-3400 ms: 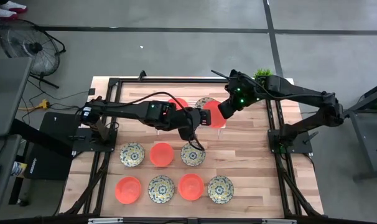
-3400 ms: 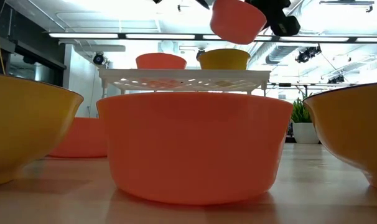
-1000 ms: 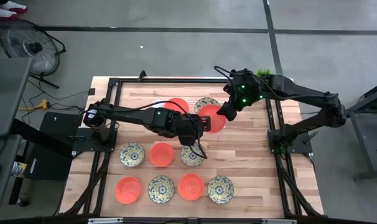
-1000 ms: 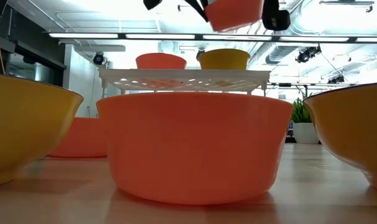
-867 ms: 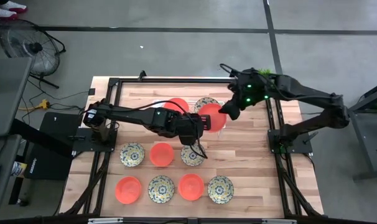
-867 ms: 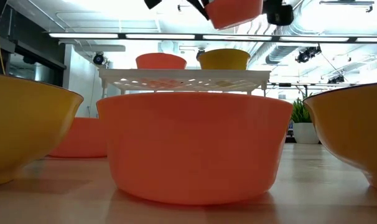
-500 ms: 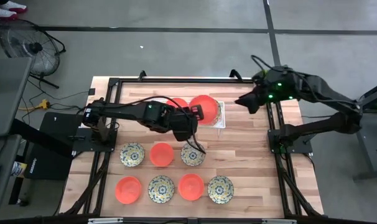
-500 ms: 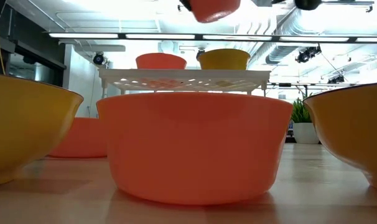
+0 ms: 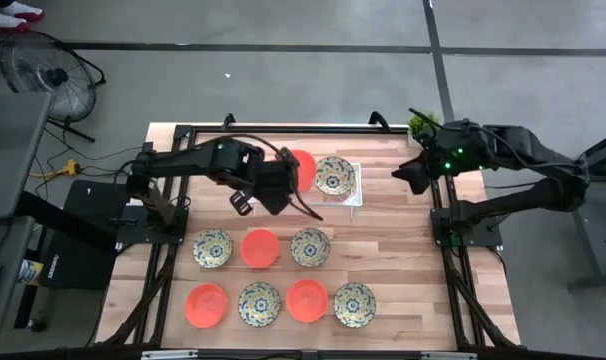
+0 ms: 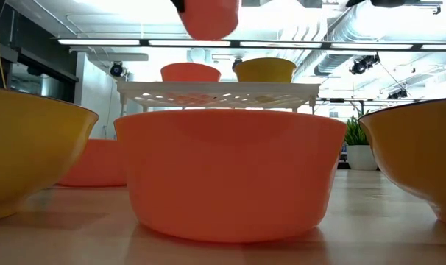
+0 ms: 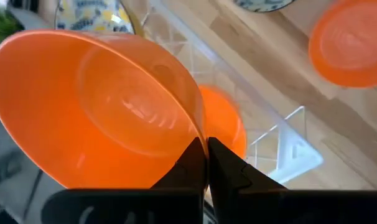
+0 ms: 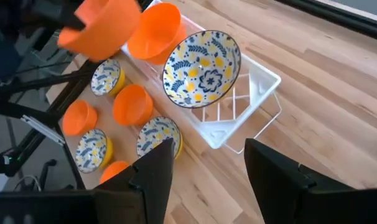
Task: Pick & Place Mini bowls
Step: Stack the orange bowl on top of the other orange bowl on the shelf
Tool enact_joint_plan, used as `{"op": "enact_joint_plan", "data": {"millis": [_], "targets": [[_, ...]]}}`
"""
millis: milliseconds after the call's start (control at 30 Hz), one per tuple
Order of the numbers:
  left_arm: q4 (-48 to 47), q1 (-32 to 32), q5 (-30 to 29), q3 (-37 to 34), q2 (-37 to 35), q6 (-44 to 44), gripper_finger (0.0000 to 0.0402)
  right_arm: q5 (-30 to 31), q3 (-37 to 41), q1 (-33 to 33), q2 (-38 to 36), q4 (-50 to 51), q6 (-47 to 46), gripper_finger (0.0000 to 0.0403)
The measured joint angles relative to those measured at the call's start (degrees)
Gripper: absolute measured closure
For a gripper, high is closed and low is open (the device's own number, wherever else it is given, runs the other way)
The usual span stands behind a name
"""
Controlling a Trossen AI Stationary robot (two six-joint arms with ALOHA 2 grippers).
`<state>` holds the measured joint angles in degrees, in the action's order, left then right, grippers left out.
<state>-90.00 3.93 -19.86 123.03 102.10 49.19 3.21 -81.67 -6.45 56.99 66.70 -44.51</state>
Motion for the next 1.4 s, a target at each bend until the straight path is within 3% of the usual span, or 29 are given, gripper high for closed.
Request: {"op": "enact_joint_plan", "data": {"millis": [133, 400, 667, 1400], "targets": [[-0.01, -2.69, 2.82, -0.23, -1.21, -2.42, 0.0401, 1.85, 0.0, 3.92, 0.15, 0.68, -2.89, 0.0217], [0.08, -6.91, 1.47, -0.51, -1.93, -7.63, 0.0401, 9.11, 0.0, 14.49, 1.93, 3.65, -10.14, 0.0217], [-0.12, -9.29, 4.52, -8.47, -1.77, -13.47, 0.0401, 14.48, 0.0, 21.35, 3.77, 5.66, -17.16, 0.0217], [-0.03, -7.23, 6.11, -9.42, -1.07, -17.12, 0.0401, 18.55, 0.0, 25.25, 8.23, 5.64, -19.57, 0.0217]]}}
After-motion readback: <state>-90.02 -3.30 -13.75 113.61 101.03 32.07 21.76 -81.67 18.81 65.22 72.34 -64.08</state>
